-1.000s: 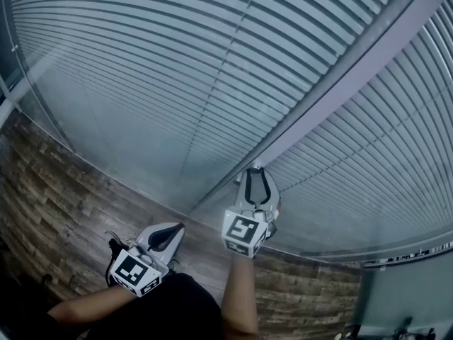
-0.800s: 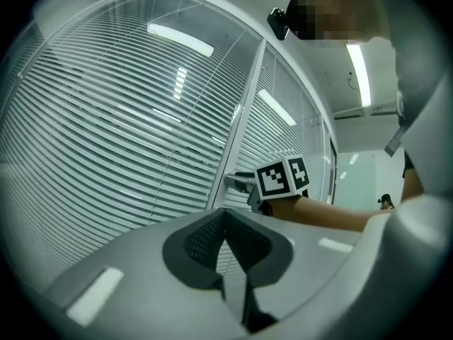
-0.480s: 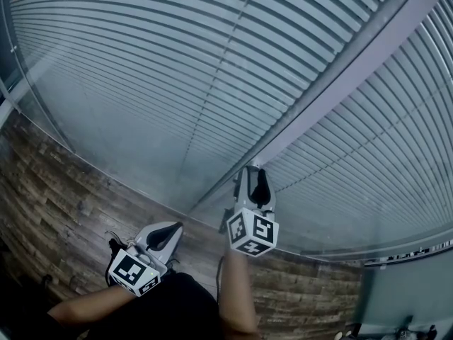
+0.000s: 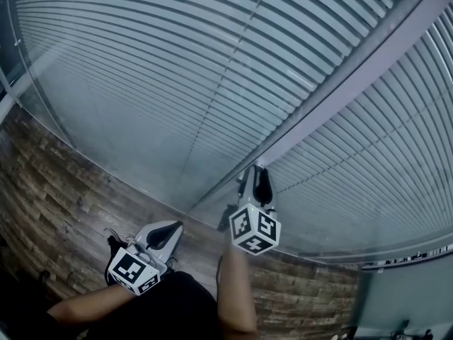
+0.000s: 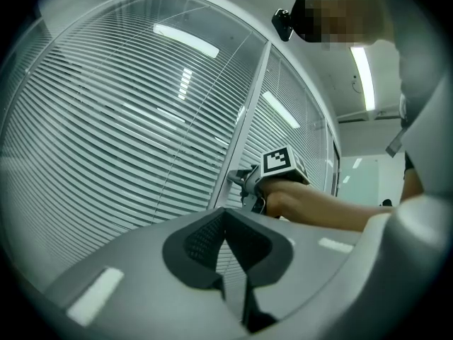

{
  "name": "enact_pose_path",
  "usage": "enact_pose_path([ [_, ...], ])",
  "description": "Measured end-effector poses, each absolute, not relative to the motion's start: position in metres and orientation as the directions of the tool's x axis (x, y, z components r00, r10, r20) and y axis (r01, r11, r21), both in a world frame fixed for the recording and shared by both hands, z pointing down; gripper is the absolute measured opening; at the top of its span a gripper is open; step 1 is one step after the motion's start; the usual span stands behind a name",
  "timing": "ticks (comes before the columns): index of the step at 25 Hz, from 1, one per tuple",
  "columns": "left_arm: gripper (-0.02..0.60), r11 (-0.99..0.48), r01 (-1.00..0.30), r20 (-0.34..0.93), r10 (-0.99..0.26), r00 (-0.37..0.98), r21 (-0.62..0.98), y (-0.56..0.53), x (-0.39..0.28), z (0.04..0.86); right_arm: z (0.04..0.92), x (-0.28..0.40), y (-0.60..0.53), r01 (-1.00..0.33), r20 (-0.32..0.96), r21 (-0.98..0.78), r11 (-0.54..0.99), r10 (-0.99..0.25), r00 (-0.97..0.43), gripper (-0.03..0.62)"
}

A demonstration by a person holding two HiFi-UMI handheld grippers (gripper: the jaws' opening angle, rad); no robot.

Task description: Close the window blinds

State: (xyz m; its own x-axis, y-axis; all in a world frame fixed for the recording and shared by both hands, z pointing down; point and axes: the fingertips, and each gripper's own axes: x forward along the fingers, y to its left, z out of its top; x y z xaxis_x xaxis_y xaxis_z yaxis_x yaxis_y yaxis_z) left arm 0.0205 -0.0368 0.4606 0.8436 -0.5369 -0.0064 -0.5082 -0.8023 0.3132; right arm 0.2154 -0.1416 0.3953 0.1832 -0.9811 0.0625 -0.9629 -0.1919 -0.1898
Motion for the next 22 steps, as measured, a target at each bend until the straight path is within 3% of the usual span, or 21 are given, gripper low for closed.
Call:
enact_pose_path([
  [7, -0.002, -0.809, -0.502, -0.016, -0.531, 0.847, 0.305, -0.035, 0.019, 0.46, 0.396, 0.211, -0.143, -0.976, 0.077, -0.116, -0.184, -0.981, 0.176, 0.129],
  [22, -0.002, -0.813, -0.5, -0.007, -0.526, 0.851, 0.297, -0.035, 0.02, 0.461, 0.398, 0.2, -0.146, -0.918, 0.155, 0.39, -0.07, -0.978, 0.141, 0.129],
])
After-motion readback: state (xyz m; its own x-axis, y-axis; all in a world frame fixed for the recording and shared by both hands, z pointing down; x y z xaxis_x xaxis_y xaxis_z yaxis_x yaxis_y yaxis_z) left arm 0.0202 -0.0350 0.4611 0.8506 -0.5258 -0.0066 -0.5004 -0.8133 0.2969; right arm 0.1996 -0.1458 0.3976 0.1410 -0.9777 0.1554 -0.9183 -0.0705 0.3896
